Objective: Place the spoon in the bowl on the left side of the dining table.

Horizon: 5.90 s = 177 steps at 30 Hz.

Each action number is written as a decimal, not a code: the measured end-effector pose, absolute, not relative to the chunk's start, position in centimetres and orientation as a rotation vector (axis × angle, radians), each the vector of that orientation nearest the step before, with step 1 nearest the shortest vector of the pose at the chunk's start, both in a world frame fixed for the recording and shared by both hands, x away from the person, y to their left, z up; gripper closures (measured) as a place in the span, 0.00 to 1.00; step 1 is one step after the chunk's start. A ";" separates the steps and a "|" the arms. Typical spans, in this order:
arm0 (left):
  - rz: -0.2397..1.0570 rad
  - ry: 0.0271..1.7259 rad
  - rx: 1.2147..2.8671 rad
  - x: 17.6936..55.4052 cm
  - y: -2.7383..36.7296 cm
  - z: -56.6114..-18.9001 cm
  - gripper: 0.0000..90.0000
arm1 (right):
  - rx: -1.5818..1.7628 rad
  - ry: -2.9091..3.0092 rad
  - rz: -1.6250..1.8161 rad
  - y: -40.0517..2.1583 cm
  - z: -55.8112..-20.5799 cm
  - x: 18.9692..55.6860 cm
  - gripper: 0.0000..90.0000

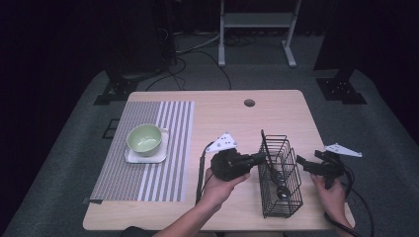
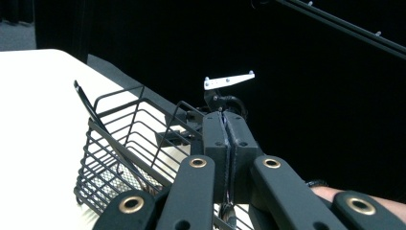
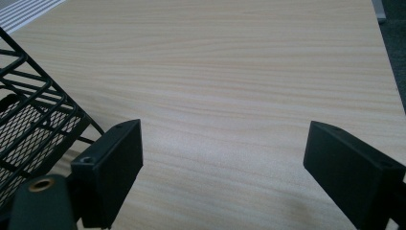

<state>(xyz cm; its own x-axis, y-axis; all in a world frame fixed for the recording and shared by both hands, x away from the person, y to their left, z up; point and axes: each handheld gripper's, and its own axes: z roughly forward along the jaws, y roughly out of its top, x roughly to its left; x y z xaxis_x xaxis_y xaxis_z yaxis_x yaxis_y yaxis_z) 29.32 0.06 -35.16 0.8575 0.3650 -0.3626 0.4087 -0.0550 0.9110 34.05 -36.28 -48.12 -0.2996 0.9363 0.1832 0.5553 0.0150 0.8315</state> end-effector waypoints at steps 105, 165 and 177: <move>0.005 0.777 1.406 32.7 11.0 -30.8 0.99 | 1.544 1.875 1.173 -36.2 -48.2 34.2 0.14; 0.116 0.938 1.311 35.0 17.7 -32.7 0.99 | 1.569 1.863 1.180 -36.4 -48.2 34.3 0.14; 0.136 0.971 1.287 35.4 18.9 -33.0 0.99 | 1.571 1.862 1.177 -36.5 -48.2 34.3 0.14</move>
